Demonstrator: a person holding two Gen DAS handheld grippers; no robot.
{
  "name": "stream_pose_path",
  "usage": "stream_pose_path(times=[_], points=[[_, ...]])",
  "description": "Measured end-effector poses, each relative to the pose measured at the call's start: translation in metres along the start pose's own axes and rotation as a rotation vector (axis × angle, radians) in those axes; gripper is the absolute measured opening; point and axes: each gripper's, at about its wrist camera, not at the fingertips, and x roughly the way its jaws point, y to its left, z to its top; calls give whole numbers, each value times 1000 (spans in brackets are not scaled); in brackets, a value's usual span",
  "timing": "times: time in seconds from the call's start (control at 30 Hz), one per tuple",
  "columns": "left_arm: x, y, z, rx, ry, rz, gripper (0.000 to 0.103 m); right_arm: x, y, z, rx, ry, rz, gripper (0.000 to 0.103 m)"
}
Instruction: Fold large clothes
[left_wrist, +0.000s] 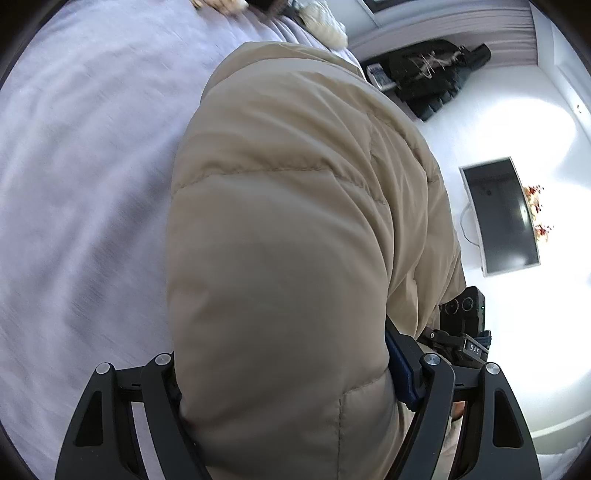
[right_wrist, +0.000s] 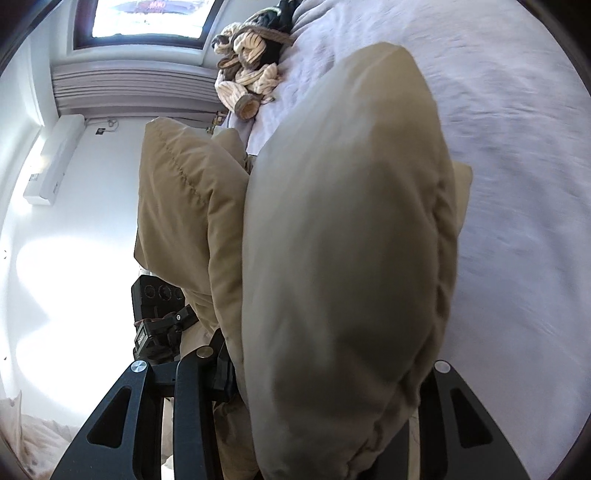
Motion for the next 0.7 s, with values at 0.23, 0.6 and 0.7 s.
stream_pose_path(times=[0.23,0.6,0.7], points=[[-19,84,49,-45,-41,111,80,85,-8,32,-6,34,-49,45],[-7,108,37,-62,-77,222,91,88,-21,32,53,22,-279,65],[-12,101,34,-56,-97,266,91,80,18,37,22,-21,-374,65]])
